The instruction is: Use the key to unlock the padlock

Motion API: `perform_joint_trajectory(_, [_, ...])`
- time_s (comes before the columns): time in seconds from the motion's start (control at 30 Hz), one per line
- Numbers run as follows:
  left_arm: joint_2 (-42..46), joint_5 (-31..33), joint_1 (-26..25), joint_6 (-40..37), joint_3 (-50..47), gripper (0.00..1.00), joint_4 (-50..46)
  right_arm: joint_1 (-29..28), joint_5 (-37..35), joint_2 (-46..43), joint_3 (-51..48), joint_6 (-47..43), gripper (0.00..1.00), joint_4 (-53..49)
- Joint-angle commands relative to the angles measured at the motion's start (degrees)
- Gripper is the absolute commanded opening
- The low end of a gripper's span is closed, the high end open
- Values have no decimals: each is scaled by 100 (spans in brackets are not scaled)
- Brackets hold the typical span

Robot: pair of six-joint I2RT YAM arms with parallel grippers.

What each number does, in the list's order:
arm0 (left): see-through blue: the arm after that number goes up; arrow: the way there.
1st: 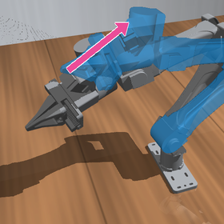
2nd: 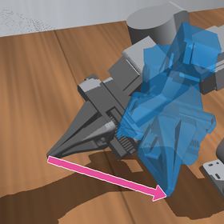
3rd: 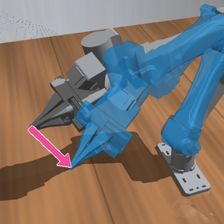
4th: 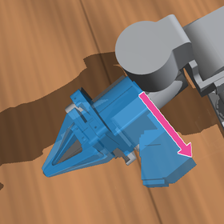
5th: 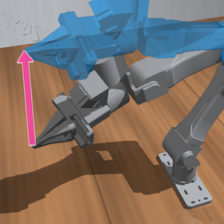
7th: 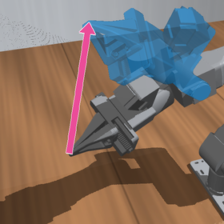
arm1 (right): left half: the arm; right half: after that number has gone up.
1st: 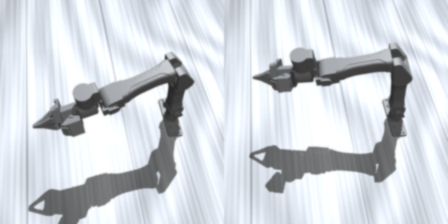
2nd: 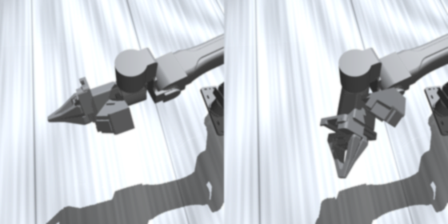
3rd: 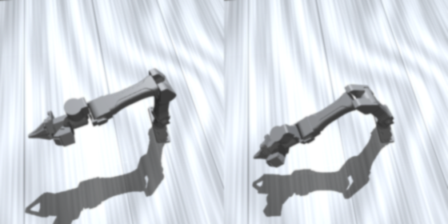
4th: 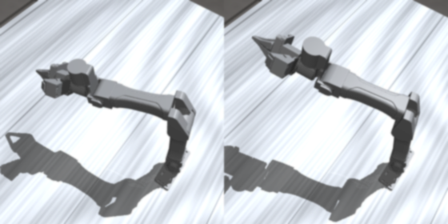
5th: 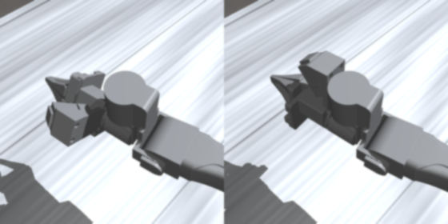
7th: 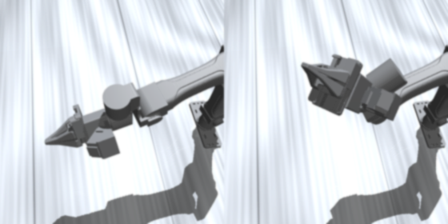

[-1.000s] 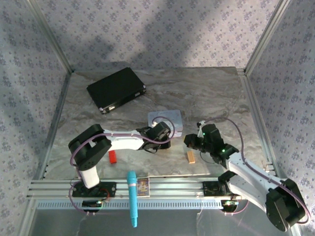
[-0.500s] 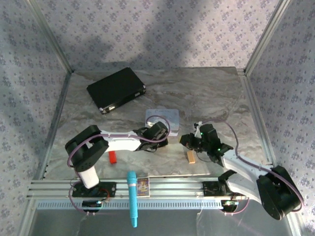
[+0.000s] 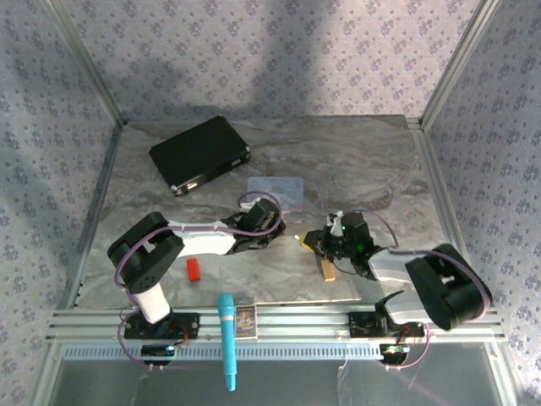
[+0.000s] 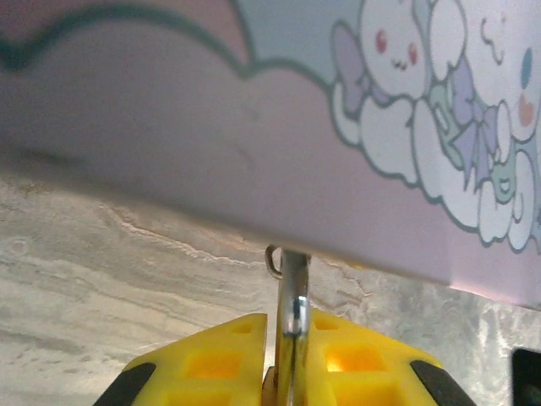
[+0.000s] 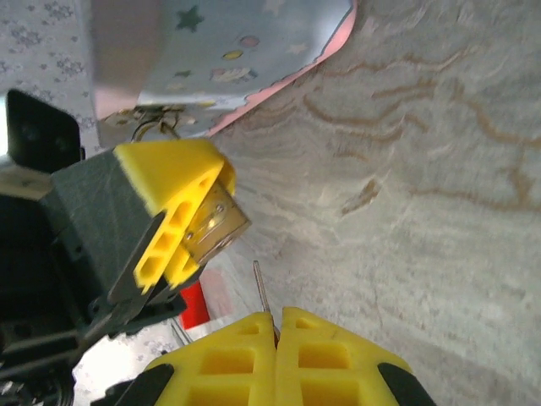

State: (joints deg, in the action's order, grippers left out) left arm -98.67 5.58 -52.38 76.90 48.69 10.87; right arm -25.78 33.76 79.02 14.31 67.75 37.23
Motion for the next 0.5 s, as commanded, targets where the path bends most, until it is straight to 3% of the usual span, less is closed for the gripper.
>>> perform_joint_trajectory(0.0, [-50, 58, 74, 418, 35, 5, 612, 104, 594, 450, 260, 387, 0, 949])
perform_joint_trajectory(0.23, [-157, 118, 140, 974, -26, 1, 833, 68, 826, 866, 598, 504, 0, 1137])
perform_joint_trajectory(0.47, [-257, 186, 164, 1438, -24, 0, 1042, 108, 1080, 1654, 532, 1052, 0, 2307])
